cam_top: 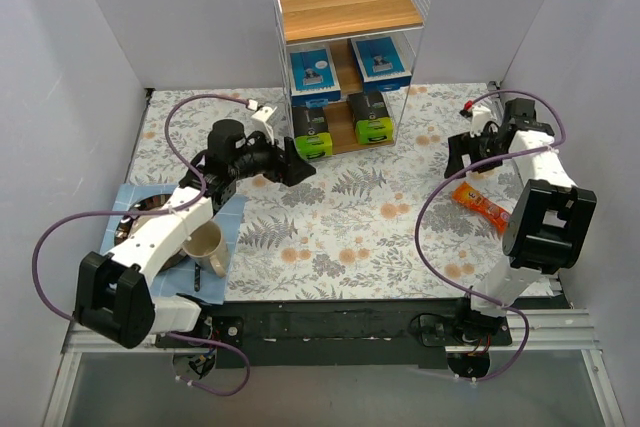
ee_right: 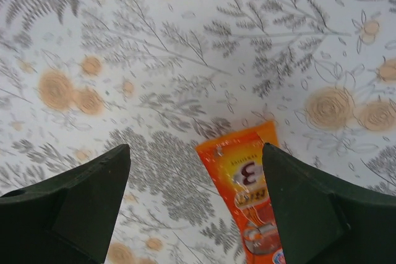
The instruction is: Place and organize the shaving razors onto the shelf
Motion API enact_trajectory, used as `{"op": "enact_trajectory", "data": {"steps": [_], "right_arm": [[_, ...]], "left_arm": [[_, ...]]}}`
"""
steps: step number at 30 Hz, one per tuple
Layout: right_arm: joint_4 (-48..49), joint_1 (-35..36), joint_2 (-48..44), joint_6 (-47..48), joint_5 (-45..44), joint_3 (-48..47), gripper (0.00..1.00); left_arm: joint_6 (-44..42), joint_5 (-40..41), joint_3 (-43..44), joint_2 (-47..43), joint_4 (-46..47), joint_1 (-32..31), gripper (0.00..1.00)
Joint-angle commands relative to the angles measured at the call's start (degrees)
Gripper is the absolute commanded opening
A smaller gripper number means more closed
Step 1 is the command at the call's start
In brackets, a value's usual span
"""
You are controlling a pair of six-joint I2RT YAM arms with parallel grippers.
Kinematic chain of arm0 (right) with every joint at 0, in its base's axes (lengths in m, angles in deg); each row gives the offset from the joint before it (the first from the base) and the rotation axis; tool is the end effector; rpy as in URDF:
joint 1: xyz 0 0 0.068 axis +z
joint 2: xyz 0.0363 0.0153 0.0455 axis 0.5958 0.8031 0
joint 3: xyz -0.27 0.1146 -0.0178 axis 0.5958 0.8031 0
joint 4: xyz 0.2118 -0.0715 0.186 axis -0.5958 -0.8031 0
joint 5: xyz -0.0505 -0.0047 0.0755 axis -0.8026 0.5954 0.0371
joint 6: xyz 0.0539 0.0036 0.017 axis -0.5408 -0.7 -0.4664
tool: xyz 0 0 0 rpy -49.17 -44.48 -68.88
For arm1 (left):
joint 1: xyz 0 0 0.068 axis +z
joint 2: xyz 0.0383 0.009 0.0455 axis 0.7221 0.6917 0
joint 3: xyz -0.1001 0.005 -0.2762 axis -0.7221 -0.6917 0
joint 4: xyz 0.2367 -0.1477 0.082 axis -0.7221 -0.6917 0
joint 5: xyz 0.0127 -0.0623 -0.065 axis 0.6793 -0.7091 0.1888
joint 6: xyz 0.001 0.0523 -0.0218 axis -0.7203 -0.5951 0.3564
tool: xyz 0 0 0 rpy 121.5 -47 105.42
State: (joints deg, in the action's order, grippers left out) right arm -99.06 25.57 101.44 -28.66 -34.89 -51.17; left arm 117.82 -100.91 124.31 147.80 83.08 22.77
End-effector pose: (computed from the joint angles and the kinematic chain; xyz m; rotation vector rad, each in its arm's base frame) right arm 0.3867 -0.0567 0.2558 -0.4820 2.4581 0.3727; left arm 0.2818 -0.1455 0.3176 -0.1520 2.1336 -1.4024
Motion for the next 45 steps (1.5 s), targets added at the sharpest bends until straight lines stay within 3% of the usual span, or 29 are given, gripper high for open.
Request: {"op": "enact_trajectory", "data": {"steps": [1, 14, 21, 25, 33, 37, 41, 45], "right_arm": [[-8.6, -1.9, 0.9, 15.3, -8.6, 0.3, 0.93], [-6.5, -2.6, 6.7, 27.1, -22.1, 5.5, 0.92], [-10.2, -6.5, 4.3, 34.2, -18.9, 3.3, 0.93], [-14.3, -10.1, 7.9, 37.1, -16.3, -0.5, 0.93], [-13.8, -11.1, 12.7, 37.5, -14.9, -0.6, 0.89], [-12.6, -10.9, 13.3, 35.6, -13.1, 1.3, 0.82], [-13.0, -10.4, 12.4, 35.0, -12.6, 0.7, 0.63], [-14.9, -9.5, 7.7, 33.9, -9.9, -2.6, 0.5]], "left_arm": [[-8.1, 0.8, 8.1, 3.2, -15.4, 0.4, 0.74], [-18.8, 9.2, 11.3, 6.7, -23.6, 1.4, 0.74], [-21.8, 9.5, 12.6, 9.2, -25.3, 1.3, 0.73], [-21.3, 7.6, 10.5, 7.9, -24.7, 1.3, 0.73], [-20.5, 8.2, 6.2, 3.7, -23.8, 1.4, 0.73], [-21.3, 9.2, 5.2, 1.5, -24.0, 1.5, 0.73], [-22.4, 9.7, 4.8, 0.2, -24.1, 1.6, 0.72], [-22.8, 10.0, 3.3, -0.8, -22.4, 2.0, 0.73]]}}
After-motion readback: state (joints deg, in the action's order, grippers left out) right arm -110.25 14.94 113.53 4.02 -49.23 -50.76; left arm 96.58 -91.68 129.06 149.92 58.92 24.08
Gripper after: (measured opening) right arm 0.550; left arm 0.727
